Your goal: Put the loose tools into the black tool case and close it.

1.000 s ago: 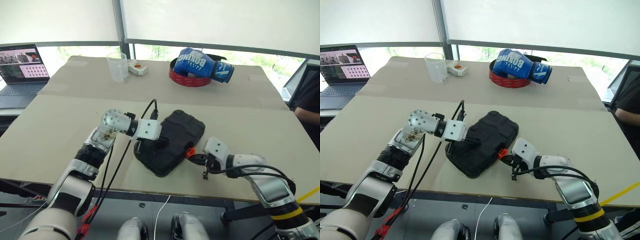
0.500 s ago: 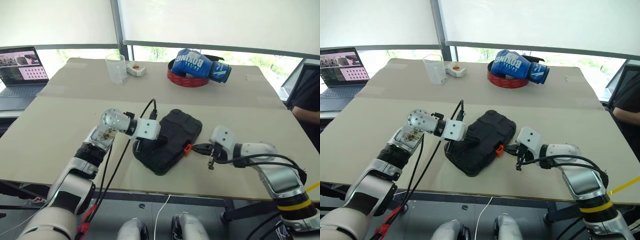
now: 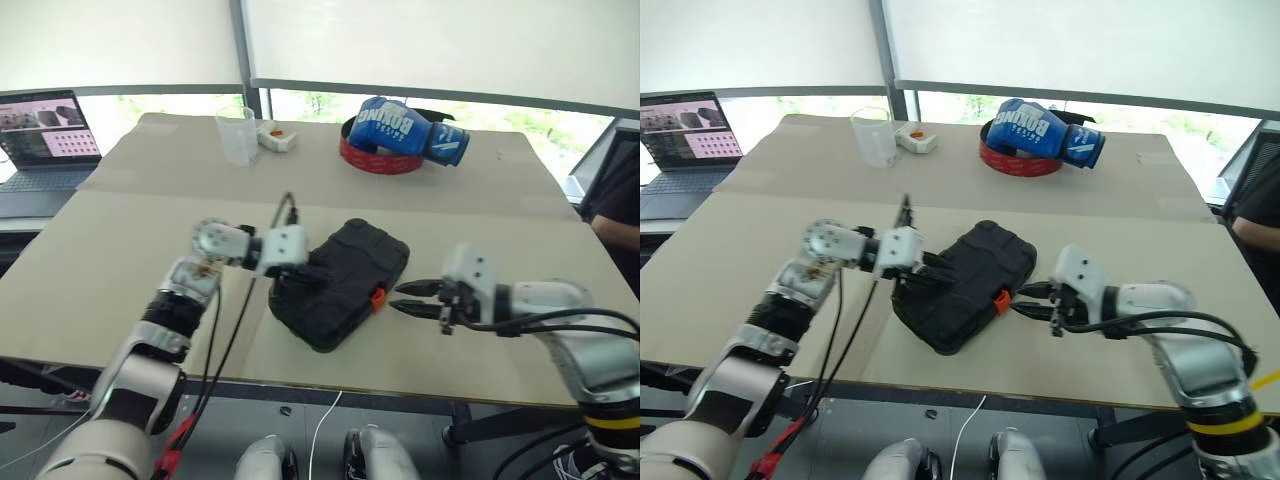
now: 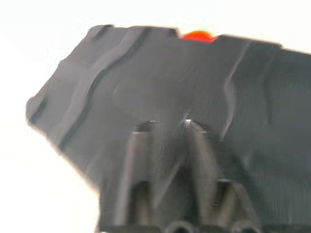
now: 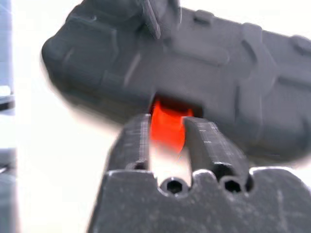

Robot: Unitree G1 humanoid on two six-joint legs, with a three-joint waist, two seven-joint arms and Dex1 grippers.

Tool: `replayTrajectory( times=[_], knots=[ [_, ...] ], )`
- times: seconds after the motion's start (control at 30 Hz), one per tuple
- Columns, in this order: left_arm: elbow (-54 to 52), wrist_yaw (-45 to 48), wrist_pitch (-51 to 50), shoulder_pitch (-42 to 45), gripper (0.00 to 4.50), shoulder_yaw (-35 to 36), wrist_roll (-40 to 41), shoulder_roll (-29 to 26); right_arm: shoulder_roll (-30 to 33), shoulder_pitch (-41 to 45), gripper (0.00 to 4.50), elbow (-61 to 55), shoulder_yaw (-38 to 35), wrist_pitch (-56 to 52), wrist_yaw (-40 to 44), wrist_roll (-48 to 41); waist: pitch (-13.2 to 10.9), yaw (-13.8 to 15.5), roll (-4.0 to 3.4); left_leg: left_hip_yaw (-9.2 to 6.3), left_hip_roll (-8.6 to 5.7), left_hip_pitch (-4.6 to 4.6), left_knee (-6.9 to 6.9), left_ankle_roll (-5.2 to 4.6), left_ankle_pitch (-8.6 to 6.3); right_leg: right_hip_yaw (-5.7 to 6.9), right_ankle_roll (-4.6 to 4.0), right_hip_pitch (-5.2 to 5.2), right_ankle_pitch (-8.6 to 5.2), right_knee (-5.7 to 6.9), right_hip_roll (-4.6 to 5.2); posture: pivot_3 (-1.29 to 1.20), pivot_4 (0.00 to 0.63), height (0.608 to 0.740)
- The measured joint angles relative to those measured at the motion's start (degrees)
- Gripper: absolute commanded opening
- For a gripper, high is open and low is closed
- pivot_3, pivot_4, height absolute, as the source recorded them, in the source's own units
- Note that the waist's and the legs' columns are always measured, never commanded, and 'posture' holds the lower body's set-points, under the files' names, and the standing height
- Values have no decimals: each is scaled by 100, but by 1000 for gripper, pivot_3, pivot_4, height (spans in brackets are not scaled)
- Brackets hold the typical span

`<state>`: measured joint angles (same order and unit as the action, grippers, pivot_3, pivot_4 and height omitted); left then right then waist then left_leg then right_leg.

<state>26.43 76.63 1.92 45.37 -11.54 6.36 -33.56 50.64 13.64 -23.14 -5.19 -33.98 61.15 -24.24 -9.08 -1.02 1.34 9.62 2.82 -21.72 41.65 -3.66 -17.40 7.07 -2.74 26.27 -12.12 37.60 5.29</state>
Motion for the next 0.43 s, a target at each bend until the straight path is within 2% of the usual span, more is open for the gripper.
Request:
replayTrajectory(
  times=[0.17,0.2,0.33,0.43],
  knots=[
    [-1004,291,-1978,-943,4192,969,979,-1291,604,-342,4466,105,-963,-131,790,-826,-23,9,8,-2,0,-6,-22,13,7,3,-5,11,-4,-3,2,0,150,714],
    [-1231,302,-2393,-1125,4477,1260,1215,-1570,725,-343,4479,218,-1182,-150,969,-996,-30,26,11,-3,0,-10,-21,12,7,4,-5,12,-4,-8,4,0,150,714],
    [-1735,343,-3249,-1924,4477,2410,1836,-2484,1156,-211,4479,768,-1689,-197,1427,-1328,-32,54,9,-3,-5,-1,-35,6,2,5,-2,0,-2,-40,14,0,150,714],
    [-1913,254,-3378,-2524,4477,2847,2004,-2571,1202,-33,4479,1064,-1716,-278,1493,-1443,-33,115,8,-3,-8,-3,-44,6,1,9,0,1,0,-47,25,0,150,714]
  ],
)
